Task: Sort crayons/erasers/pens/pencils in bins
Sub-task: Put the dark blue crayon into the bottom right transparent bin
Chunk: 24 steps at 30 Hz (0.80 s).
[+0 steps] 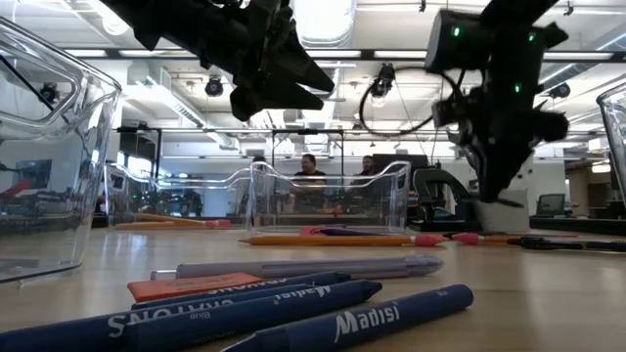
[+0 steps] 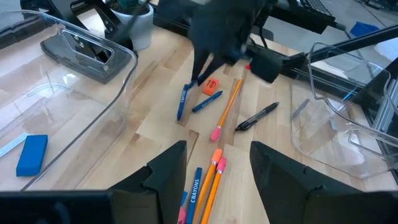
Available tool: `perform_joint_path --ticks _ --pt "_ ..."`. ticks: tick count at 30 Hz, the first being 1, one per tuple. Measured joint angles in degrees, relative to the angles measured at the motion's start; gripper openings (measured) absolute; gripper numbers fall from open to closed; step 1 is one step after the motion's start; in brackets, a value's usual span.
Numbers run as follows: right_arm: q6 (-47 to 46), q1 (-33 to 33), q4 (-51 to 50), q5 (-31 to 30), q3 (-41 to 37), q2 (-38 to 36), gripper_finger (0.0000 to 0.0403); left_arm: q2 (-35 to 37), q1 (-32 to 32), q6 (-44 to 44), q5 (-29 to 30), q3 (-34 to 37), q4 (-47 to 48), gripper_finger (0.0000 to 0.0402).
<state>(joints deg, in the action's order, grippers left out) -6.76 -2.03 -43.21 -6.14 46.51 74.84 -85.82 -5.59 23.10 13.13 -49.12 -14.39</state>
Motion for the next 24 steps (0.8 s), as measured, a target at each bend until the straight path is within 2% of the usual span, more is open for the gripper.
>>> perform_joint_path --ticks 5,9,14,18,24 --pt "-9.02 2.17 -0.17 0.01 0.91 -6.78 0.0020 0.00 -0.01 0.15 0.01 0.00 -0.01 0.0164" --pt "-18.68 7.07 -0.21 0.05 0.98 -11.74 0.0020 0.00 0.00 0.17 0.02 0.00 -0.01 0.0164" --pt "-30.26 17.06 0.19 -0.90 0.98 -16.35 0.0020 0.00 0.00 0.32 0.42 0.00 -0.02 0.0164" --pt "-39.51 26.92 0.31 -7.38 1.00 -17.83 0.0020 0.00 0.00 0.46 0.44 0.00 -0.03 0.0164" --pt "-49.05 39.88 0.26 -13.03 3.12 -16.74 0.0020 0.00 0.00 0.48 0.42 0.00 -0.04 0.0164"
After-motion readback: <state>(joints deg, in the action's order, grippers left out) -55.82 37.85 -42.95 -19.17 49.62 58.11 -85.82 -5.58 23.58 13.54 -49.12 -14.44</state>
